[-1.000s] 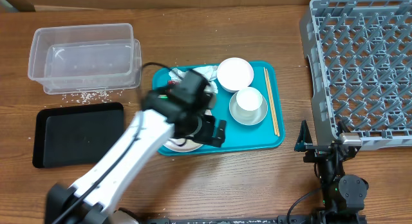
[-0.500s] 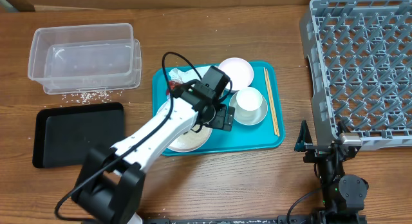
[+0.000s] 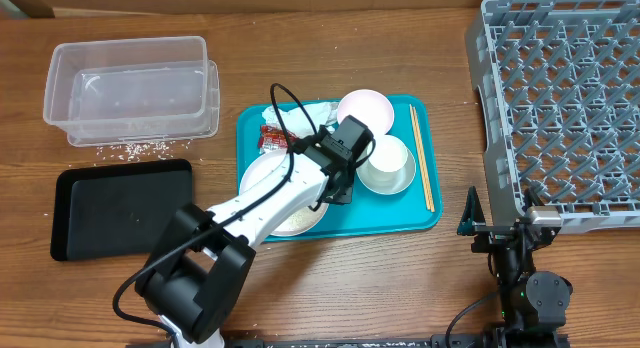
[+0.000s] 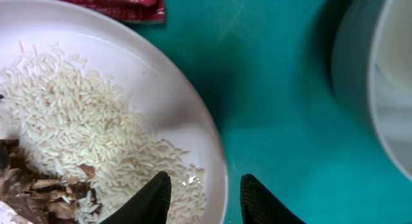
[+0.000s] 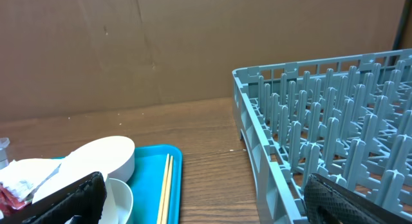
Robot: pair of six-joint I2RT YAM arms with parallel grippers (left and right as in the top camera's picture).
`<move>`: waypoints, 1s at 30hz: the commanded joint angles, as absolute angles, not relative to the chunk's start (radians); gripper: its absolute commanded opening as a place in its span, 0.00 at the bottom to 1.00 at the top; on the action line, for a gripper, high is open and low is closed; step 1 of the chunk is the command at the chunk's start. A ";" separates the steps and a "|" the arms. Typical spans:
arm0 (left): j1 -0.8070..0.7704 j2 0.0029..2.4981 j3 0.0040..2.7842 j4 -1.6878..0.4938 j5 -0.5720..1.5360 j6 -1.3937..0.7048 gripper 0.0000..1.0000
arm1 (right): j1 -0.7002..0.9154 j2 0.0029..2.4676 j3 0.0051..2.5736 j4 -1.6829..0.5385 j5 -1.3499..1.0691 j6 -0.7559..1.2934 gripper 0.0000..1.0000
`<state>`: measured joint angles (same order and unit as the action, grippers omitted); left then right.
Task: Sort waste into correct bins and load items into the dishwasher
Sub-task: 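Reach the left gripper to the white plate rim and grasp it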
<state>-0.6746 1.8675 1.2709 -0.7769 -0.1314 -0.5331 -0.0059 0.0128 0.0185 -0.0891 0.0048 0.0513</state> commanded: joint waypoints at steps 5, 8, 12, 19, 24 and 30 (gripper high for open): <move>-0.707 1.889 1.289 -0.762 -0.168 -0.592 0.38 | -0.009 0.003 0.008 -0.084 0.006 0.046 1.00; -0.707 1.905 1.289 -0.770 -0.178 -0.596 0.38 | -0.009 0.003 0.008 -0.084 0.006 0.046 1.00; -0.708 1.936 1.289 -0.768 -0.183 -0.610 0.36 | -0.009 0.003 0.008 -0.084 0.006 0.045 1.00; -0.710 1.996 1.289 -0.770 -0.179 -0.611 0.30 | -0.009 0.003 0.008 -0.084 0.006 0.046 1.00; -0.710 2.001 1.290 -0.761 -0.181 -0.610 0.23 | -0.009 0.003 0.008 -0.084 0.006 0.046 1.00; -0.710 2.001 1.294 -0.770 -0.179 -0.610 0.04 | -0.009 0.003 0.008 -0.084 0.006 0.045 1.00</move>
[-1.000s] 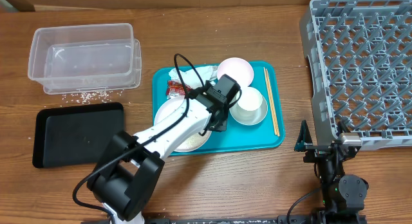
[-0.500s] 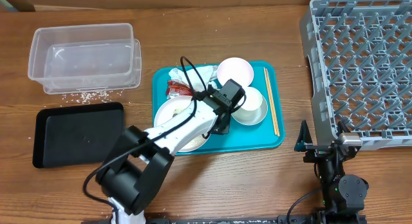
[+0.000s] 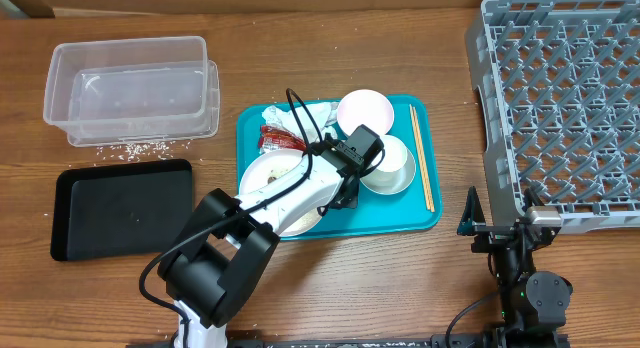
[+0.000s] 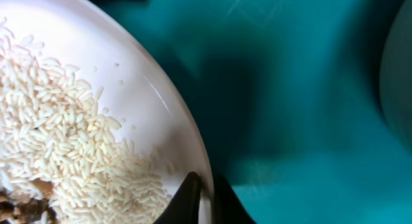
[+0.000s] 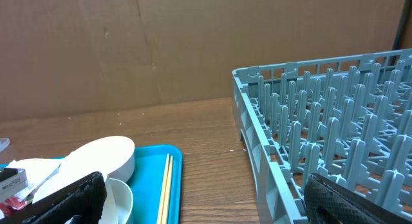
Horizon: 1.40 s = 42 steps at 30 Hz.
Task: Sort waste into correct bins and load items into the dishwasher
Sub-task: 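Reach the left gripper to the white plate rim and grasp it, then lift the plate with the left gripper and carry it over the black tray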
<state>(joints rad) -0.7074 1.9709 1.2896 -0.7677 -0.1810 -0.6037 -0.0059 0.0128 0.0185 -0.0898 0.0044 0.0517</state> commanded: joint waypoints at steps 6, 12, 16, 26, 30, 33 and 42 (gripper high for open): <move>-0.713 2.001 1.324 -0.820 -0.191 -0.608 0.04 | -0.009 0.003 0.008 -0.084 0.006 0.046 1.00; -0.714 2.001 1.401 -0.908 -0.194 -0.610 0.04 | -0.009 0.003 0.008 -0.084 0.006 0.046 1.00; -0.714 2.001 1.461 -0.987 -0.194 -0.620 0.04 | -0.009 0.003 0.008 -0.084 0.006 0.046 1.00; -0.706 2.001 1.584 -1.158 -0.247 -0.628 0.04 | -0.009 0.003 0.008 -0.084 0.006 0.046 1.00; -0.700 2.001 1.626 -1.225 -0.303 -0.629 0.04 | -0.009 0.003 0.008 -0.084 0.006 0.045 1.00; -0.683 2.001 1.654 -1.279 -0.334 -0.629 0.04 | -0.009 0.003 0.008 -0.084 0.006 0.046 1.00; -0.558 1.993 1.714 -1.399 -0.335 -0.638 0.04 | -0.009 0.003 0.008 -0.084 0.006 0.045 1.00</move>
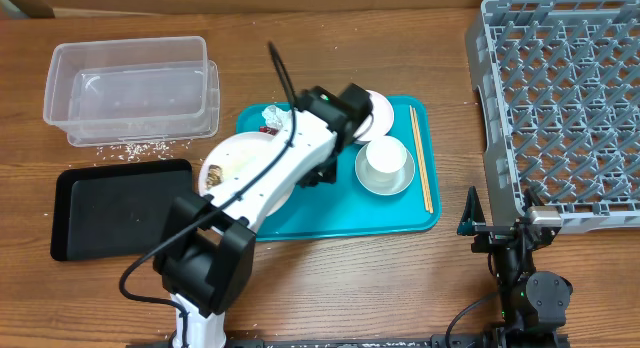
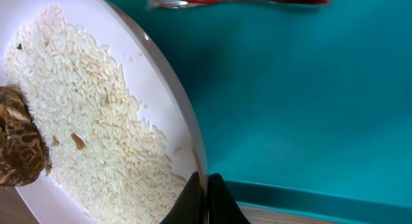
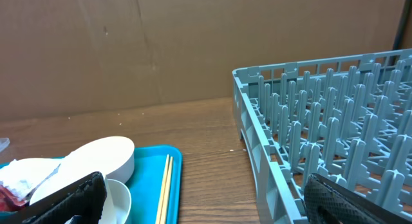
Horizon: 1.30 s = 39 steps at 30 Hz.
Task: Sort waste into correct bins and load items into the dishwasher
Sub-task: 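Lift the plate with the left gripper and carry it over the black tray, then tilt the plate with the left gripper to dump rice onto the black tray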
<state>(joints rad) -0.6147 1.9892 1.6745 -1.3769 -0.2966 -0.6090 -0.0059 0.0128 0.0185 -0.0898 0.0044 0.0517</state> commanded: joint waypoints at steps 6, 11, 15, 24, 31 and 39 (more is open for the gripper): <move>-0.428 1.929 1.717 -1.411 -0.318 -0.643 0.04 | -0.009 0.003 0.008 -0.084 0.006 0.046 1.00; -0.302 1.876 1.717 -1.394 -0.270 -0.632 0.04 | -0.009 0.003 0.008 -0.084 0.006 0.046 1.00; -0.202 1.872 1.717 -1.351 -0.165 -0.575 0.04 | -0.009 0.003 0.008 -0.084 0.006 0.046 1.00; -0.029 1.872 1.717 -1.349 -0.037 -0.490 0.04 | -0.009 0.003 0.008 -0.084 0.006 0.045 1.00; 0.118 1.872 1.717 -1.358 0.187 -0.355 0.04 | -0.009 0.003 0.008 -0.084 0.006 0.045 1.00; 0.269 1.872 1.717 -1.391 0.346 -0.265 0.04 | -0.009 0.003 0.008 -0.084 0.006 0.045 1.00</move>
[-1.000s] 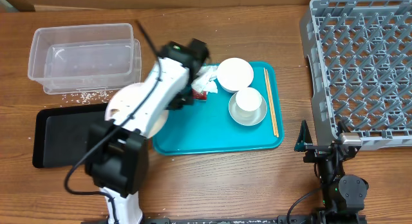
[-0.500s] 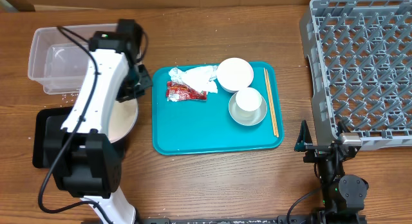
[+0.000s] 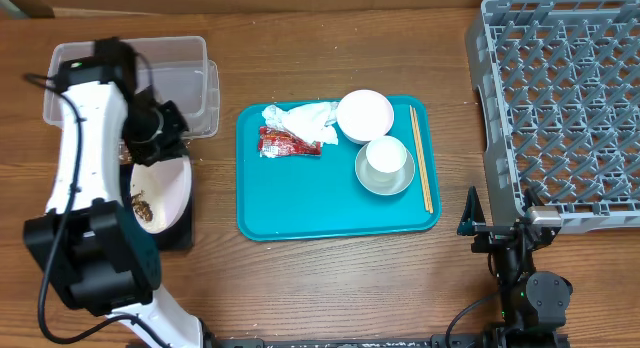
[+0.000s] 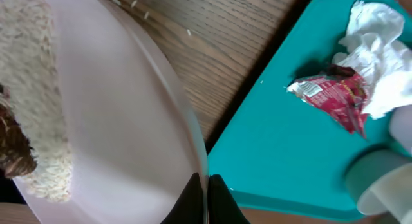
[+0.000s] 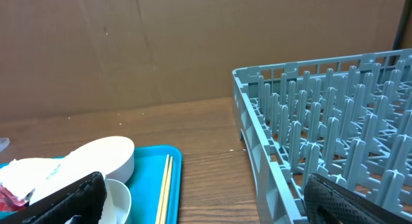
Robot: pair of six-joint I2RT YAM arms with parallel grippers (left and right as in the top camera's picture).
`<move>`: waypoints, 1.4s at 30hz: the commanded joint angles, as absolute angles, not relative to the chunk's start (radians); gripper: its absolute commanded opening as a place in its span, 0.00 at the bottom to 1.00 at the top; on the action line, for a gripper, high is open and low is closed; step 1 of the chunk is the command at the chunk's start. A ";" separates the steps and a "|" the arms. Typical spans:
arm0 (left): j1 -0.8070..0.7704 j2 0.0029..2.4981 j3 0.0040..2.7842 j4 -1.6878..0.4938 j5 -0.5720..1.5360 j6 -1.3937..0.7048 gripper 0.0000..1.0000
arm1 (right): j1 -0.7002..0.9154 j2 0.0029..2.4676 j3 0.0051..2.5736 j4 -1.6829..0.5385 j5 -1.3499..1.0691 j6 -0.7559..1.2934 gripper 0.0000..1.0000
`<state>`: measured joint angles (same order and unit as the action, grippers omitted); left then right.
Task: Sort waste into correct bins and load items into the dishwasher
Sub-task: 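Tilt the plate with the left gripper to dump rice onto the black tray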
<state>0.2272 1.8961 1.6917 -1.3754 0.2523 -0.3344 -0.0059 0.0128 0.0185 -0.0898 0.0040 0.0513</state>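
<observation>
My left gripper (image 3: 162,148) is shut on the rim of the white plate (image 3: 160,193), which carries rice (image 4: 32,89) and brown scraps. The plate hangs over the black tray (image 3: 184,240), just in front of the clear plastic bin (image 3: 130,83). In the left wrist view the fingertips (image 4: 206,185) pinch the plate's edge (image 4: 187,127). On the teal tray (image 3: 335,203) lie a red wrapper (image 3: 288,143), a crumpled tissue (image 3: 300,118), a white bowl (image 3: 365,113), a cup in a saucer (image 3: 385,163) and chopsticks (image 3: 422,158). My right gripper (image 5: 205,185) rests open near the table's front edge.
The grey dishwasher rack (image 3: 560,108) fills the right side of the table, close to the right gripper (image 3: 500,233). Rice grains are scattered on the wood in front of the clear bin. Bare wood lies between the black tray and the teal tray.
My left gripper has carried the plate from the teal tray's left end across to the black tray on the left. The wrapper and tissue now lie uncovered. The right arm has not moved.
My left gripper stood open at the plate's rim on the teal tray. Then it was shut on that rim. Then the plate was lifted over the tray's left end, and now it hangs over the black tray.
</observation>
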 commanded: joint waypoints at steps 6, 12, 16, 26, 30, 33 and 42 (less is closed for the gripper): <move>0.366 1.872 1.717 -1.428 0.469 -0.172 0.04 | -0.009 0.003 0.008 -0.084 0.006 0.045 1.00; 0.447 1.872 1.717 -1.447 0.631 -0.104 0.04 | -0.009 0.003 0.008 -0.084 0.006 0.045 1.00; 0.494 1.872 1.717 -1.444 0.682 -0.100 0.04 | -0.009 0.003 0.008 -0.084 0.006 0.045 1.00; 0.627 1.872 1.716 -1.516 0.986 0.091 0.04 | -0.009 0.003 0.008 -0.084 0.006 0.046 1.00; 0.674 1.872 1.716 -1.579 1.042 0.181 0.04 | -0.009 0.003 0.008 -0.084 0.006 0.045 1.00; 0.720 1.872 1.709 -1.647 1.095 0.234 0.04 | -0.009 0.003 0.008 -0.084 0.006 0.045 1.00; 0.841 1.872 1.621 -1.679 1.188 0.352 0.04 | -0.009 0.003 0.008 -0.084 0.006 0.045 1.00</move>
<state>0.8127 1.8942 1.6699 -1.6821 1.0985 0.2665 -0.0059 0.0128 0.0185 -0.0902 0.0040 0.0509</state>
